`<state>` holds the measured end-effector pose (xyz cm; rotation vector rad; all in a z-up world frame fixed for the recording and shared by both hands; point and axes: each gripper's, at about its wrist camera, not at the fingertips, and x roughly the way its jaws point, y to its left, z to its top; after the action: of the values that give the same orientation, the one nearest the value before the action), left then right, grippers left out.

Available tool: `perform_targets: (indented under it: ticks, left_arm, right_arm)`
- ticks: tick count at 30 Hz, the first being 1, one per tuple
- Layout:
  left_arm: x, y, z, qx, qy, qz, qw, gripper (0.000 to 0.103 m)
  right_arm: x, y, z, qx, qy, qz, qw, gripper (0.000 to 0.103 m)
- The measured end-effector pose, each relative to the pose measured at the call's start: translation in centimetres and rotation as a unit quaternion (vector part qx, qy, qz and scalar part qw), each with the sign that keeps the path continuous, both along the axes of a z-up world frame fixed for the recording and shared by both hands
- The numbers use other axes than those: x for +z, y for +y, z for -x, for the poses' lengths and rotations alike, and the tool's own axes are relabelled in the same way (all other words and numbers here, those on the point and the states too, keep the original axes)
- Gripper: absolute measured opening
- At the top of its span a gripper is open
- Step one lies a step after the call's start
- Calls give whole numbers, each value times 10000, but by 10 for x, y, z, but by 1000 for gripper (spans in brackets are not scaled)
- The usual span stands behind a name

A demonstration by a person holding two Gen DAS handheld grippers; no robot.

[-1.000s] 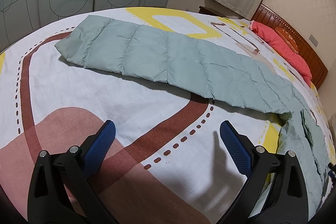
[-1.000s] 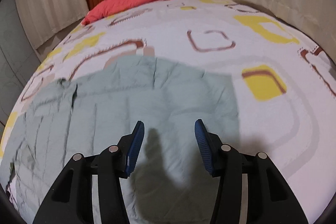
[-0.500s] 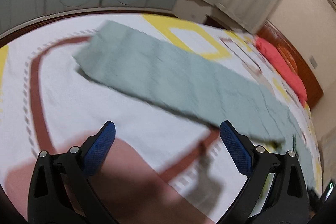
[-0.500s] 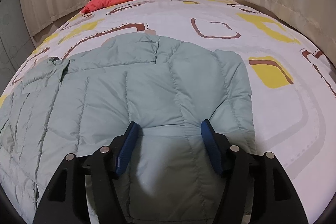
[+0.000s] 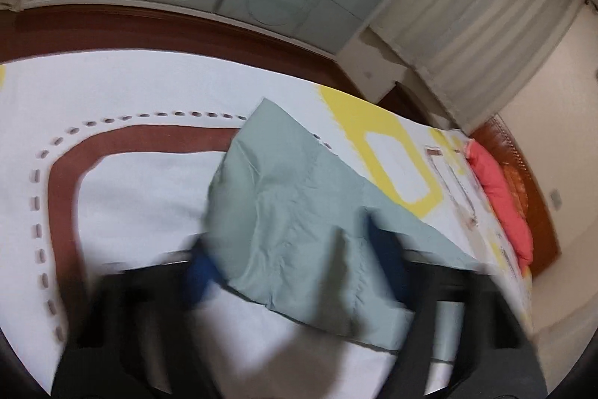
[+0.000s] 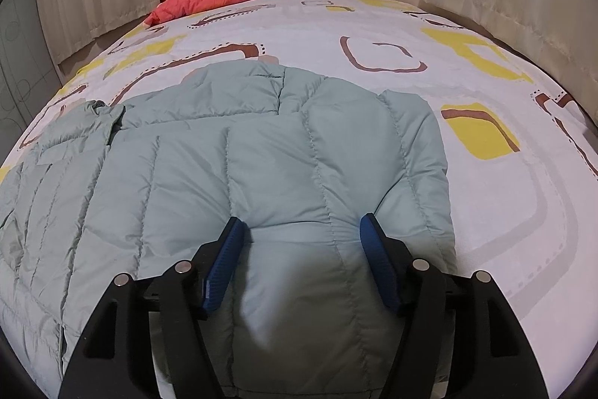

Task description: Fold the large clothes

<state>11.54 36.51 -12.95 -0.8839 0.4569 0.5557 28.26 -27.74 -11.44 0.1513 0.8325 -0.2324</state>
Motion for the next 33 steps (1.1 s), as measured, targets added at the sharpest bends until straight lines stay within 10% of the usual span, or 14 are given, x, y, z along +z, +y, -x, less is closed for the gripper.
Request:
perform_targets:
  ticks: [4,14,33]
  left_arm:
    - [0,7,-5,126,84,-57,9999,11]
    - [58,-98,-60,-1295,-196,-1053,9858,9]
    - [43,-403,-175,-4148,-28,-1521,8971,9]
  right_arm:
    - [0,0,0,1,-6,10,10000,65]
    - [0,-1,1,5,-18,2,10000,65]
    - [0,-4,3,-17,-104,-161,9998,65]
